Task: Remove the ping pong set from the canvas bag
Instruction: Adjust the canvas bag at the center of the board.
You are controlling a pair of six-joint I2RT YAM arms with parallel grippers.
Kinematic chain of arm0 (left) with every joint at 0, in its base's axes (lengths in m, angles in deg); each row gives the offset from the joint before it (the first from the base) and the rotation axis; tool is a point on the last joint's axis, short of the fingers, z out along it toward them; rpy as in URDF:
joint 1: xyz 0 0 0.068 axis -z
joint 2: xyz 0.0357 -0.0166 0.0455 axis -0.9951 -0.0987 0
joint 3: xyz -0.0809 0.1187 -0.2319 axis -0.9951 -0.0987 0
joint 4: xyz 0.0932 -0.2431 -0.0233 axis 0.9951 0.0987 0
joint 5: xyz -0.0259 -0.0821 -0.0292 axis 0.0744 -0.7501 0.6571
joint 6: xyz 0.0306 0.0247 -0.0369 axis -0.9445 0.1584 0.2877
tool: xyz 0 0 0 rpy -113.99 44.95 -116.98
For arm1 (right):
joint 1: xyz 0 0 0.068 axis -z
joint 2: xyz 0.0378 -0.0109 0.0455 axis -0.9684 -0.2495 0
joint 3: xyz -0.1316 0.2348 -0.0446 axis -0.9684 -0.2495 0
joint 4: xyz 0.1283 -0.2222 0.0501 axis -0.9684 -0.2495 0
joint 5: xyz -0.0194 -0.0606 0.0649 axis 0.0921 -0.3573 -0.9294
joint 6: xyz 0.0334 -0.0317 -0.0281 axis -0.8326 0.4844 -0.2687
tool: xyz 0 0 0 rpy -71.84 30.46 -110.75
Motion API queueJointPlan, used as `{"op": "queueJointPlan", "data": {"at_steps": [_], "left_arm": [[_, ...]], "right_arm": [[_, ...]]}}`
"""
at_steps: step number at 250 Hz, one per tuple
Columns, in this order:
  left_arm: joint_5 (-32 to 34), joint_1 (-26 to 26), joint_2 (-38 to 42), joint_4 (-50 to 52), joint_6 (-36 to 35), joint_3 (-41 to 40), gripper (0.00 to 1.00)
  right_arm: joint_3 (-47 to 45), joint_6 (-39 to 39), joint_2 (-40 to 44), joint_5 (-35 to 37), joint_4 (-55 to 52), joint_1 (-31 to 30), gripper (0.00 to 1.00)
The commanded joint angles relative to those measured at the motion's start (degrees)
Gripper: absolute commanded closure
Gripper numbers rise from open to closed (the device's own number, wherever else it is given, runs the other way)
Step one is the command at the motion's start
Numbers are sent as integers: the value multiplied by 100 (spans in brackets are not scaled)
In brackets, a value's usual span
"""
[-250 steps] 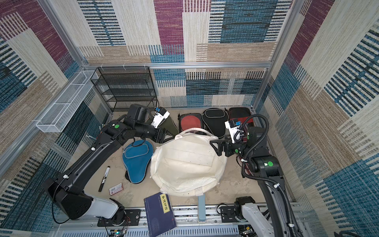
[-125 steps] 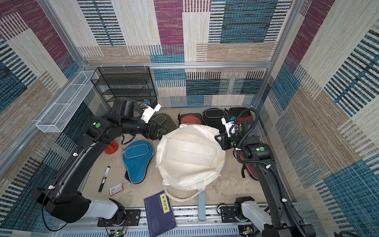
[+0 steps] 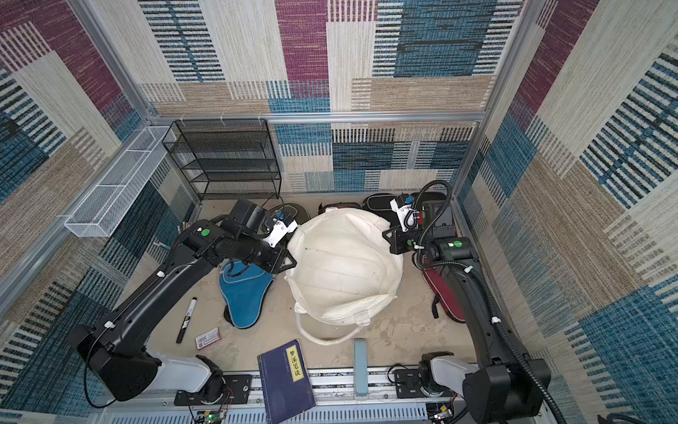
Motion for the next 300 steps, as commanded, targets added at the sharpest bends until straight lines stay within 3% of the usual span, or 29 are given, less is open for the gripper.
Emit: {"op": "queueJointPlan", "data": {"at_steps": [1,89,144,165,187,196,212,232,238,240,300], "left_arm": [[-342,20,6,87,5,113,100],[-1952,67,342,525,-16,226,100],[-2346,67,181,530,-98,-155,100],[-2165,63,100,530,-145,-197,100],[-1850,67,4,530,-135,-148,100],[-1702,62,-32,526,-132,-103,100],[-1376,57,-83,531,-94,33,80],[-881,49,-95,530,-85,261,55],[-743,41,-86,530,-98,347,49],[-708,41,-81,530,-99,372,48],[388,-137,272,154,-452,1167,29]], "right_arm": [[226,119,-185,32,-154,-4,100],[1644,225,-978,371,-1217,-4,100],[1794,205,-1380,633,-1387,-4,100],[1716,187,-1441,692,-1344,-4,100],[1619,165,-1457,857,-1271,-4,83],[1614,146,-1442,930,-1218,-4,71],[1652,128,-1391,998,-1138,-4,45],[1766,110,-1281,982,-1011,-4,23],[1823,111,-1245,965,-974,-4,2],[1837,117,-1237,948,-966,-4,0],[2641,17,-844,757,-575,67,1]]}}
